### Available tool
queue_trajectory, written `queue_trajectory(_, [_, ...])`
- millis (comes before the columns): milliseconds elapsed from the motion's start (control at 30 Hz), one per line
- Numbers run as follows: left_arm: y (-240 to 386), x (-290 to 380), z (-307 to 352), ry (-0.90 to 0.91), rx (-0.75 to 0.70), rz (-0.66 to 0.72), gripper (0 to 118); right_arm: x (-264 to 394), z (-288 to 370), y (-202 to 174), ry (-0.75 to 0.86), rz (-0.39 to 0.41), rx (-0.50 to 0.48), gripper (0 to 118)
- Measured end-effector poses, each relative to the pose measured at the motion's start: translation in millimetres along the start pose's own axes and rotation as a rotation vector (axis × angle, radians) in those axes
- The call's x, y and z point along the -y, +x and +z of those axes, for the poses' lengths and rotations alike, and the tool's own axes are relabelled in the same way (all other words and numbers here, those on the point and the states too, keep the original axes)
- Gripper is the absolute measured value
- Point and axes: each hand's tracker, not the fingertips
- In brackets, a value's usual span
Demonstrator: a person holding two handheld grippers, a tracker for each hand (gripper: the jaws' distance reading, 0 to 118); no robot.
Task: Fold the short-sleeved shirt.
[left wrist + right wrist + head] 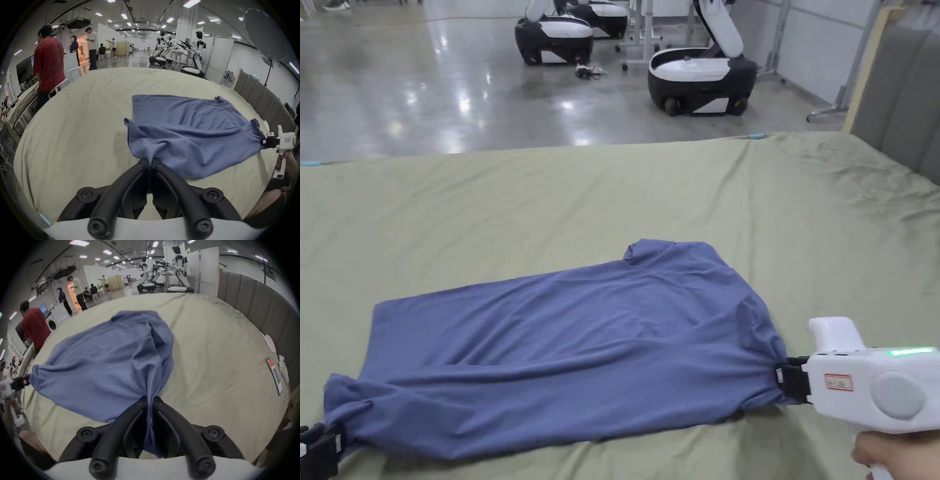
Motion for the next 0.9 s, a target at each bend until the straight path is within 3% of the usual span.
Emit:
queue_trajectory(367, [-37.2,8.2,76.4,-0.053,0.072,0.01,2,29.5,107.6,-22.9,-0.011,0.06,-0.031,5])
queue_trajectory(533, [-33.0,47.4,85.1,-0.2,0.065,-0.088,2,79.0,113.5,-27.2,-0.16,0.173,0.022,5])
queue_trajectory(667, [-29.5,64.0,77.2,-0.294,0.06,-0.07,5,101.1,101.4,-22.5,-0.199,0.149,0.05,7])
queue_trajectory(700, [-26.9,61.4,81.7,-0.271,0.051,-0.074,16,102.4,99.9,-22.9,-0.2,0.144,0.058,18])
queue_trajectory(767, [-21.4,57.2,87.7,-0.228,-0.037,-0.118,78,100.6,101.9,-27.7,-0.197,0.165,0.103,76])
queue_trajectory(800, [-20.5,54.2,92.0,-0.204,-0.056,-0.125,99,95.9,104.3,-25.6,-0.172,0.184,0.157,98])
queue_trajectory(833, [-28.3,49.7,96.4,-0.184,-0.054,-0.121,104,92.0,110.8,-25.8,-0.127,0.188,0.159,109])
queue_trajectory(900, [-28.4,35.6,117.3,-0.086,-0.028,-0.069,104,78.2,128.9,-30.9,-0.018,0.177,0.168,108])
